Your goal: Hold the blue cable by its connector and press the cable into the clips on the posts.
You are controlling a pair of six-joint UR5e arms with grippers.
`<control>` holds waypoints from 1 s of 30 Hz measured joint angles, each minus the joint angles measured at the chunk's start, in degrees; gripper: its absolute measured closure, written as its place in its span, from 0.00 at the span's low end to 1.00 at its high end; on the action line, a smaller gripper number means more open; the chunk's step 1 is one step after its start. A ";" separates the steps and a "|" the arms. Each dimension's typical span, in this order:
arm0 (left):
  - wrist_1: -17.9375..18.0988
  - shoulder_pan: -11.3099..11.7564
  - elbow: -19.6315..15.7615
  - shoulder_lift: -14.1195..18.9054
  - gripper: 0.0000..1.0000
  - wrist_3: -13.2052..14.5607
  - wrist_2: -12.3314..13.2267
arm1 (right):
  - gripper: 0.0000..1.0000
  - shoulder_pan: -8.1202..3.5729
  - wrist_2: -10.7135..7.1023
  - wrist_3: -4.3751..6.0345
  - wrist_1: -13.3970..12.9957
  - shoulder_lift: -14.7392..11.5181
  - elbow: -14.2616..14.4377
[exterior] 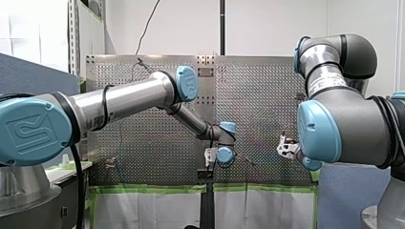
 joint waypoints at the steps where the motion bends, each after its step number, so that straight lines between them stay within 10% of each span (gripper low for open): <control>1: 0.00 0.00 -0.02 0.00 0.99 0.00 -0.04 | 1.00 0.02 0.00 -0.01 0.01 0.02 -0.01; 8: -0.03 -0.01 -0.57 0.00 0.99 -0.04 -0.12 | 1.00 0.22 0.00 -0.07 0.12 0.07 0.01; 9: -0.01 -0.01 -0.66 0.01 0.60 -0.05 -0.12 | 1.00 0.24 0.00 -0.07 0.15 0.09 0.01; 11: 0.15 -0.01 -0.98 0.05 0.43 -0.03 -0.13 | 1.00 0.26 0.00 -0.09 0.17 0.11 0.01; 13: 0.52 -0.02 -1.48 0.07 0.02 0.27 -0.12 | 1.00 0.31 0.00 -0.11 0.18 0.13 0.01; 30: -4.48 -1.25 -2.84 0.23 0.00 3.00 2.05 | 1.00 0.79 0.32 -0.43 1.25 0.15 0.01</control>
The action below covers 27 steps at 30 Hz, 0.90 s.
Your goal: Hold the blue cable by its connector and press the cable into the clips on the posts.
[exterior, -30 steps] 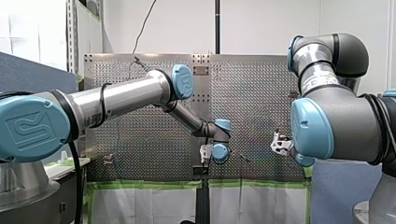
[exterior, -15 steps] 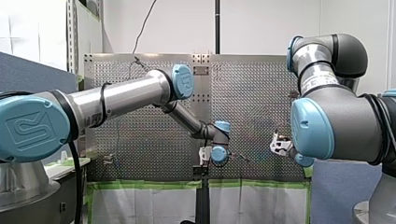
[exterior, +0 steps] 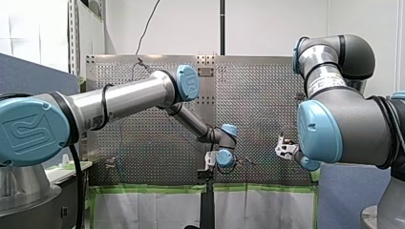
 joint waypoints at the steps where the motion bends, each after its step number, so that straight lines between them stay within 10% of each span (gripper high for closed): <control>1: -0.43 -0.11 -0.14 0.01 0.00 0.19 0.19 | 1.00 0.03 0.04 -0.03 0.14 0.00 0.00; 27: -0.53 -4.69 -11.02 6.77 0.00 0.62 2.91 | 1.00 1.53 2.84 -2.90 2.67 0.06 1.84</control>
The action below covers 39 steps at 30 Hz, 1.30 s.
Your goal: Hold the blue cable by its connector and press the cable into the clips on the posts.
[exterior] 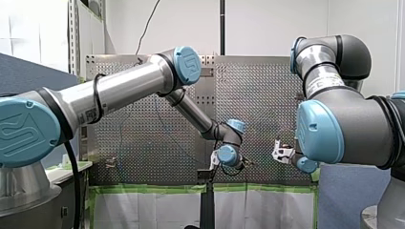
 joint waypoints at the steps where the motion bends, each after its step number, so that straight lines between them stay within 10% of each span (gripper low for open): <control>1: -0.14 -0.31 -0.45 0.00 0.00 0.00 0.00 | 1.00 0.07 0.00 0.00 0.00 0.00 0.03; 17: 1.76 -5.05 -3.27 0.03 0.00 -2.51 -1.46 | 1.00 0.40 0.01 0.32 -0.19 0.03 0.26; 39: 8.99 -5.13 0.29 -2.12 0.00 -3.53 -7.81 | 1.00 0.50 -0.17 0.35 -0.27 0.02 0.22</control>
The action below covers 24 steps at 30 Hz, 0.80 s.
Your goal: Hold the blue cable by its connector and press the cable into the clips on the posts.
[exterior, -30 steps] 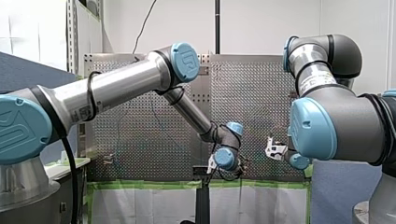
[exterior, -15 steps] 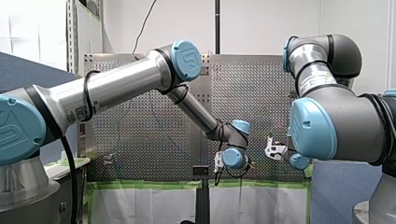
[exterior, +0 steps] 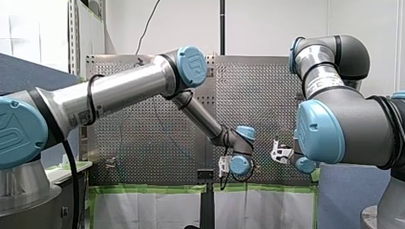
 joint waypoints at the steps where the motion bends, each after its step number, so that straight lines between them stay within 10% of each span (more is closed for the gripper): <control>1: -0.28 0.02 0.32 -0.41 0.00 0.00 0.06 | 1.00 0.00 0.00 0.00 0.00 0.00 0.00; 24: 4.61 1.47 1.17 -2.60 0.00 0.97 1.97 | 1.00 0.09 -0.09 0.00 -0.02 0.00 -0.01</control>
